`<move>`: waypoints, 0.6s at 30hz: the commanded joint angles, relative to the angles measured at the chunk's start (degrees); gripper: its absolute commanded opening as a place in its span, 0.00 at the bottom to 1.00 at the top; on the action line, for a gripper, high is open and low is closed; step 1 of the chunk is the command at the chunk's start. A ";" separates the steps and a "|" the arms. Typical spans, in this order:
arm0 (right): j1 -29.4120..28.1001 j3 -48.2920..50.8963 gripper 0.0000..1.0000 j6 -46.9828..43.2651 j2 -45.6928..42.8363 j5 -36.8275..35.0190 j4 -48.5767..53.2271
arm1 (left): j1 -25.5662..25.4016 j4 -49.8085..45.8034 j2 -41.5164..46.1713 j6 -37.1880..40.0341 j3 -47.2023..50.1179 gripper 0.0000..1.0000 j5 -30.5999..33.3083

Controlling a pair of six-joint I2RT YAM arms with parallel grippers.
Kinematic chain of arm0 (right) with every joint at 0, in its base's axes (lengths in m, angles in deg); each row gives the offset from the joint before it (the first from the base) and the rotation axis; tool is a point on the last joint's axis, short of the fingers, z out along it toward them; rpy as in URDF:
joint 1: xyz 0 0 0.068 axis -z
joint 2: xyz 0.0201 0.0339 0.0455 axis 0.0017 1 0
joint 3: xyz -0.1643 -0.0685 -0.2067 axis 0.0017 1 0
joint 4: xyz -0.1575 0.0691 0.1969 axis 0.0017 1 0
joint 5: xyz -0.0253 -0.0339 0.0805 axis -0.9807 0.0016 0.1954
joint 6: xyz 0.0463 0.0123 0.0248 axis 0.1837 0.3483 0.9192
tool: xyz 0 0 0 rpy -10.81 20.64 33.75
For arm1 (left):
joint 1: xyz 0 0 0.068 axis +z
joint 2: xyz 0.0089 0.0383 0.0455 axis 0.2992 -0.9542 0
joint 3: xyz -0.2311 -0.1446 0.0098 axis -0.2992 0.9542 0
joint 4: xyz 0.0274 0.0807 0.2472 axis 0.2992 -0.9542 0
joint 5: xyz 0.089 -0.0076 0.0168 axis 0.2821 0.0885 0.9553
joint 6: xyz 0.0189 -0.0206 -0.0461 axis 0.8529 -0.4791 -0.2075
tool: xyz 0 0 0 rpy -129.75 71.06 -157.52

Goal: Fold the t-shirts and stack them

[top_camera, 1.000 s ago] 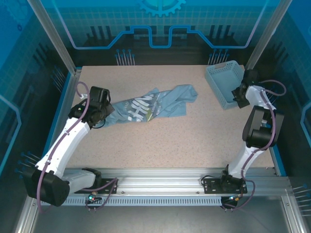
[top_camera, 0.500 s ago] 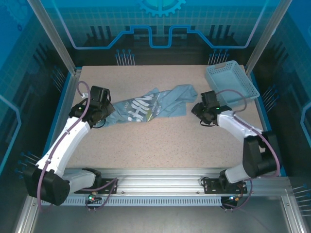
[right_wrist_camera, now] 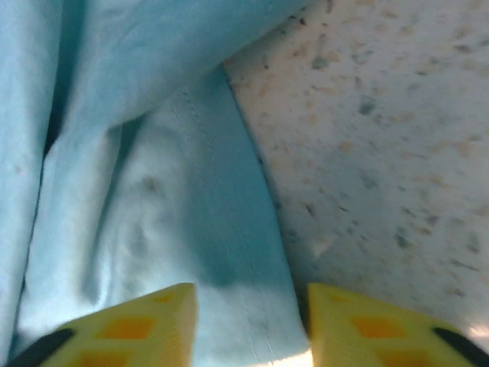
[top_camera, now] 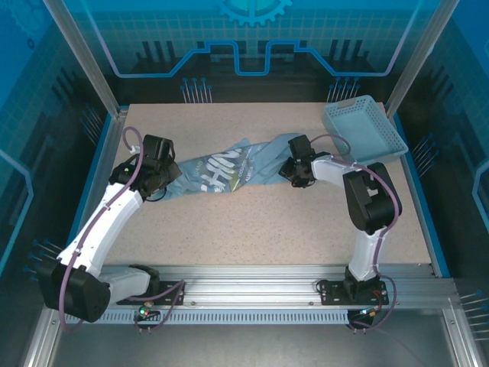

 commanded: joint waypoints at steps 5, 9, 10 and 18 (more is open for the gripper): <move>-1.42 -2.48 0.00 4.17 -0.68 -0.98 3.30 | 0.34 1.23 1.20 1.35 -0.77 0.00 -1.12; -0.94 -3.48 0.00 1.58 -7.73 -4.35 5.40 | 0.53 1.09 0.37 1.52 -3.77 0.00 -1.12; -0.65 -4.01 0.00 0.60 -9.62 -4.98 6.14 | 0.69 0.99 -0.07 1.53 -5.32 0.00 -1.28; 3.91 -9.18 0.00 -6.67 -23.63 -6.44 8.97 | 3.55 -0.75 -4.69 2.68 -23.45 0.00 -0.71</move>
